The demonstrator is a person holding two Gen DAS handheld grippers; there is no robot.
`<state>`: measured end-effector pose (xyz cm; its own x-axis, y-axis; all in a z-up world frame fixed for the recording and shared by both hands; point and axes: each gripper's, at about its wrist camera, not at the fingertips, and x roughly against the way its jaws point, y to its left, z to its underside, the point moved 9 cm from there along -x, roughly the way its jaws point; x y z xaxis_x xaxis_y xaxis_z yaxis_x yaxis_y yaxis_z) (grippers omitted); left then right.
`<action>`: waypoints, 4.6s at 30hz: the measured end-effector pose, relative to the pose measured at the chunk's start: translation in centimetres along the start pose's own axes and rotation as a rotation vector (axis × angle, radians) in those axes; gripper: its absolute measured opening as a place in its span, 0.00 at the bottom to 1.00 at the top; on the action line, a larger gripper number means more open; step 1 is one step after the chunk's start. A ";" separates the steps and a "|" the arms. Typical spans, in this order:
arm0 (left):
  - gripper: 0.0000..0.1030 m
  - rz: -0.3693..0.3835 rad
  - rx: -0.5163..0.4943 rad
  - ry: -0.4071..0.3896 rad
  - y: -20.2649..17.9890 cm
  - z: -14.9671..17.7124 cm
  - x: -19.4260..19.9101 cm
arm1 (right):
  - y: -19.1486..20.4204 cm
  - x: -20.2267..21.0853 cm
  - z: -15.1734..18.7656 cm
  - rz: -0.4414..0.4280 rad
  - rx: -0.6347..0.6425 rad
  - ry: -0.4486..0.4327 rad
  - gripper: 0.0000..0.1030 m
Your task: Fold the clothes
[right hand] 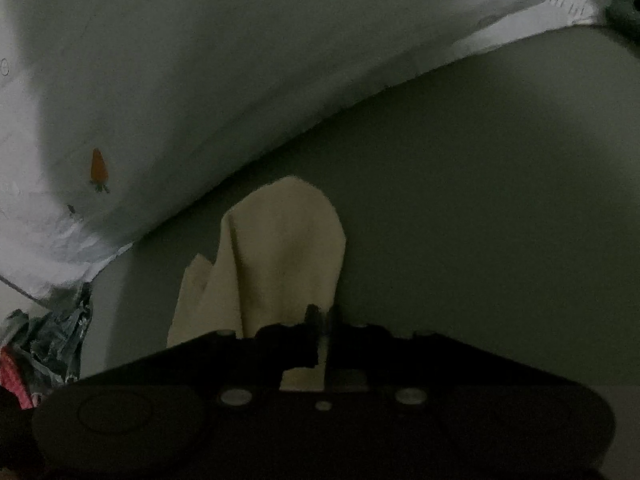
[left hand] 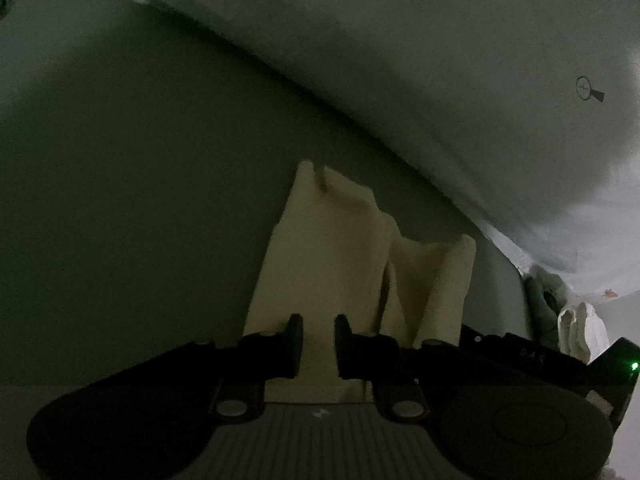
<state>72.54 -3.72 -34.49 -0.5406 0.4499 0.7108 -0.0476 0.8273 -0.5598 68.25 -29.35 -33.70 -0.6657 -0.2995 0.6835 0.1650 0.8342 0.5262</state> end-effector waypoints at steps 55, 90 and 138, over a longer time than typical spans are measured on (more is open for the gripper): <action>0.12 0.630 0.101 0.060 -3.5 23.2 29.7 | 0.5 31.0 25.6 -0.661 -0.651 0.131 0.09; 0.13 0.523 0.204 0.025 -3.8 10.3 16.7 | -1.2 18.6 15.4 -0.666 -0.944 0.096 0.10; 0.77 0.222 0.128 -0.056 1.7 0.7 6.2 | 2.4 6.3 7.3 -0.031 -0.078 0.178 0.66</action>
<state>68.55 0.25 -31.31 -0.5950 0.5935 0.5420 -0.0264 0.6595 -0.7512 59.10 -25.86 -31.83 -0.5332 -0.4078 0.7412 0.2063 0.7870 0.5814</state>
